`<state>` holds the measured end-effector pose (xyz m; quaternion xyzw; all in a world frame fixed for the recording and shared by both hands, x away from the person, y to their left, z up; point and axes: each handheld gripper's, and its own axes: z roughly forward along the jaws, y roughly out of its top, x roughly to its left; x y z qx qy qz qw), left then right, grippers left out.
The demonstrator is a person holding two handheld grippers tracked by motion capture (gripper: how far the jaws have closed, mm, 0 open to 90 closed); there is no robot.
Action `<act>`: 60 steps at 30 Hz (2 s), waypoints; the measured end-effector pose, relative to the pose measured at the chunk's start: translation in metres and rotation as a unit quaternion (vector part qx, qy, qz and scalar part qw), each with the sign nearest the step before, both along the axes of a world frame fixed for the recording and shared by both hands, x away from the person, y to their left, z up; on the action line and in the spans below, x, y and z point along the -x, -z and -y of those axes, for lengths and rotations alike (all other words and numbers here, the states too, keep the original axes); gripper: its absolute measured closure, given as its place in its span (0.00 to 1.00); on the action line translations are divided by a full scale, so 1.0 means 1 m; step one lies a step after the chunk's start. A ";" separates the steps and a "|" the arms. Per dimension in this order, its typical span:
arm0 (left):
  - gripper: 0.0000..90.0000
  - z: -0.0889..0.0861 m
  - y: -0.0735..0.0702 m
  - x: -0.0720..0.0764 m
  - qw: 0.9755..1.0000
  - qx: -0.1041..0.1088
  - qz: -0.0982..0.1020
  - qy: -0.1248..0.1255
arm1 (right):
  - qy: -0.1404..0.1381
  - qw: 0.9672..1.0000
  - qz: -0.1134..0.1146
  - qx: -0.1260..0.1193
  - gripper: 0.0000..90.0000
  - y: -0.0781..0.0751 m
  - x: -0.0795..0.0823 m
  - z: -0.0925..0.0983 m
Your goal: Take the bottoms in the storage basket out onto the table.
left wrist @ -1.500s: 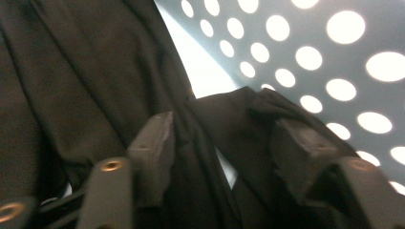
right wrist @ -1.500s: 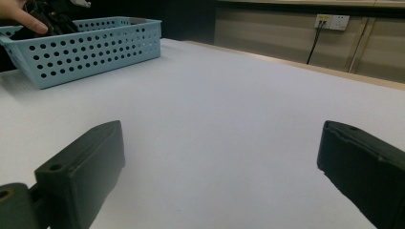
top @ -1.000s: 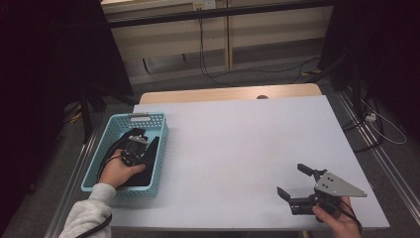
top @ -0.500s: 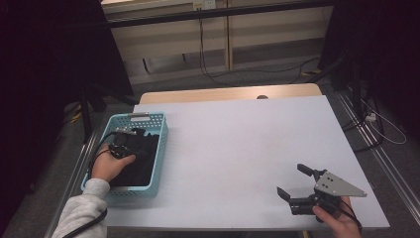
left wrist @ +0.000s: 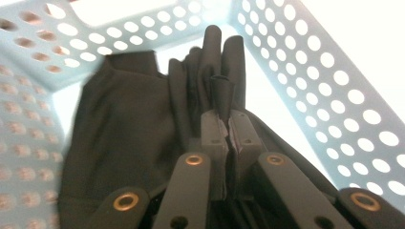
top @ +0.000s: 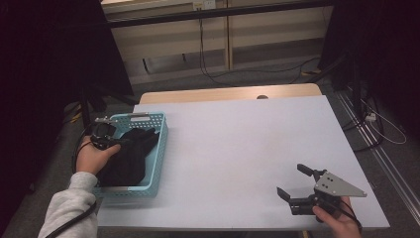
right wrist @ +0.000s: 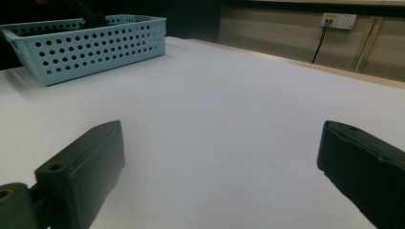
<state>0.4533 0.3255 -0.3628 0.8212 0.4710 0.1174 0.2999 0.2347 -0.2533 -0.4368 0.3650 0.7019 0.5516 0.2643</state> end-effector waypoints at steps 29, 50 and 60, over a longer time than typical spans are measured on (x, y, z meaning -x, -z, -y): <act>0.80 -0.014 0.043 -0.008 0.996 -0.041 -0.007 -0.075 | -0.006 1.000 0.000 0.002 0.02 0.000 0.000 -0.001; 0.21 0.001 0.029 -0.011 0.997 -0.037 0.023 -0.059 | -0.016 1.000 0.000 0.002 0.02 0.000 0.001 -0.003; 0.10 0.013 0.031 -0.001 0.998 -0.062 0.016 -0.013 | -0.017 1.000 -0.003 0.003 0.03 0.000 0.001 -0.003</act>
